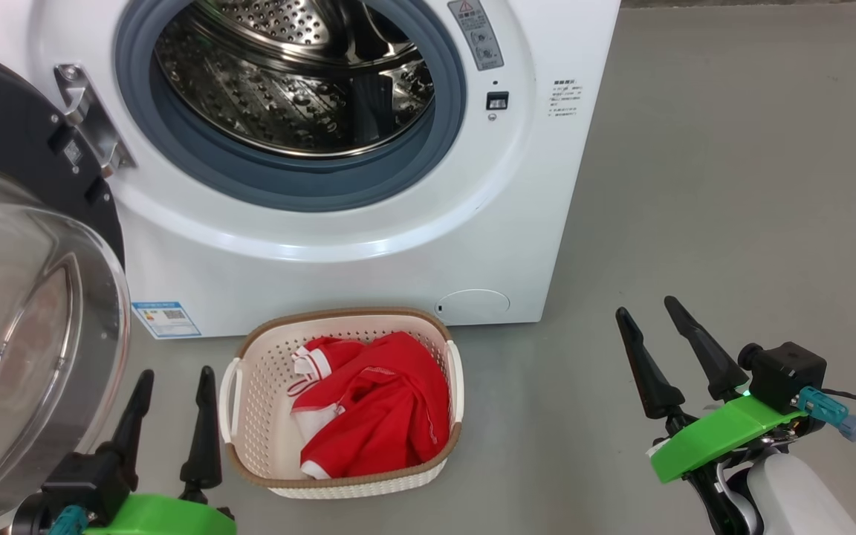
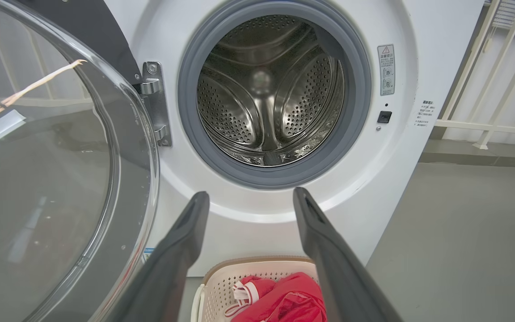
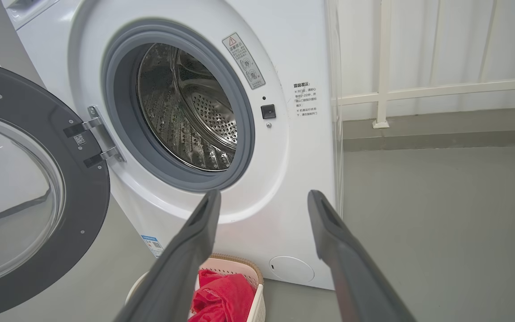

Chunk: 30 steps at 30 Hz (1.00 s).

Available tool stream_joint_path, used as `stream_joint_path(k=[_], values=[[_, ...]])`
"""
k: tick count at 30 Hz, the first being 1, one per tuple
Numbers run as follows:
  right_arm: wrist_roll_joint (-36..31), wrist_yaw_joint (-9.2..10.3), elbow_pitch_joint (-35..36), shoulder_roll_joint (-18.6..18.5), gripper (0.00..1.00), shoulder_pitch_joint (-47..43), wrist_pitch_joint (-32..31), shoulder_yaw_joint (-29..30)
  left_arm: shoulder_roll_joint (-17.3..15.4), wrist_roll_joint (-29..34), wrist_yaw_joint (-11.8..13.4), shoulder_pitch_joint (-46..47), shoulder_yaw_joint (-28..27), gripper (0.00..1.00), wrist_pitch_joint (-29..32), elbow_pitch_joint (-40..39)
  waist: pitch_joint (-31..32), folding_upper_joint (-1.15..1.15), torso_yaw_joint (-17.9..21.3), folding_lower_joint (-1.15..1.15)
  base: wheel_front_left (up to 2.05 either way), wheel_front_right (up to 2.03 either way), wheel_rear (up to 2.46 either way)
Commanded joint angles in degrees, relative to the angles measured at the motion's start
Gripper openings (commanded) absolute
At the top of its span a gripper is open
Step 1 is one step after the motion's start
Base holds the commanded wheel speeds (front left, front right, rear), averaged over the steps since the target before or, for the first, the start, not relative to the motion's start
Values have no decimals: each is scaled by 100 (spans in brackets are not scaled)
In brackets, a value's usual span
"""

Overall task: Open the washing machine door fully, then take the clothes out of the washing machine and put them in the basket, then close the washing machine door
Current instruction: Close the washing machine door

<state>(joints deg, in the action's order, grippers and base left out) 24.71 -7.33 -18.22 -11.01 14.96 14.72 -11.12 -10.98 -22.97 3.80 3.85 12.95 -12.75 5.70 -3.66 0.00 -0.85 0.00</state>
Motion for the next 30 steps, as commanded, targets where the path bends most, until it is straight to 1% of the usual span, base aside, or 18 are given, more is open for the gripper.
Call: stream_joint_path(k=[1, 19, 30], values=[[7, -16, 134, -42, 100, -12, 28, -118, -146, -36, 47, 166, -193, 100, -26, -122, -6, 0, -5, 0, 0, 0, 0], [-2, -16, 146, -30, 100, -30, 28, -77, -191, -77, 94, 176, -164, 100, -45, -115, -6, 0, -80, 0, 0, 0, 0], [-22, -16, 147, -18, 100, -54, 28, -63, -219, -69, 162, 161, -144, 100, -42, -116, 14, 0, -207, 0, 0, 0, 0]])
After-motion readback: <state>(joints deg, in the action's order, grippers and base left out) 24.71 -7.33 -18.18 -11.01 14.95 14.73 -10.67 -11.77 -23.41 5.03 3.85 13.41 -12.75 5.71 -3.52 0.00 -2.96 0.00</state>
